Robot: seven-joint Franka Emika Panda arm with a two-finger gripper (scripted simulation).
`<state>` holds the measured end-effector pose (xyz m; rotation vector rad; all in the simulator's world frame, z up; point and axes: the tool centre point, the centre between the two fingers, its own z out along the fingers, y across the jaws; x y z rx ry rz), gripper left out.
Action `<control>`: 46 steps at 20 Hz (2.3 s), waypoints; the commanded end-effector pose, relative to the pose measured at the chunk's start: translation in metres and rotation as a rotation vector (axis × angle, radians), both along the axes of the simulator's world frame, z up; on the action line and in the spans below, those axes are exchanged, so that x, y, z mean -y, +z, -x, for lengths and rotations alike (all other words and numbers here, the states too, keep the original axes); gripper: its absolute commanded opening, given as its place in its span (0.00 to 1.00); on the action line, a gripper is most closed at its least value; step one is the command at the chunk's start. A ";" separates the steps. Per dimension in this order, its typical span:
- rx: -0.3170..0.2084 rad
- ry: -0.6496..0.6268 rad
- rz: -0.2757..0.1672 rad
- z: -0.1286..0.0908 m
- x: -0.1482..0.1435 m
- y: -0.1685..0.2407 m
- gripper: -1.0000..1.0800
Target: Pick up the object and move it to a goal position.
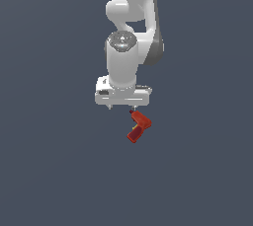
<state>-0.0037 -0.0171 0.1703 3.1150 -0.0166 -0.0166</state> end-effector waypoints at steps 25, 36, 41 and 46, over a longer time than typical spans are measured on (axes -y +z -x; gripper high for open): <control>-0.074 -0.165 -0.046 -0.023 0.003 -0.024 1.00; -0.201 -0.401 -0.114 -0.054 -0.014 -0.066 1.00; -0.266 -0.504 -0.143 -0.064 -0.023 -0.087 1.00; -0.321 -0.583 -0.166 -0.070 -0.031 -0.103 1.00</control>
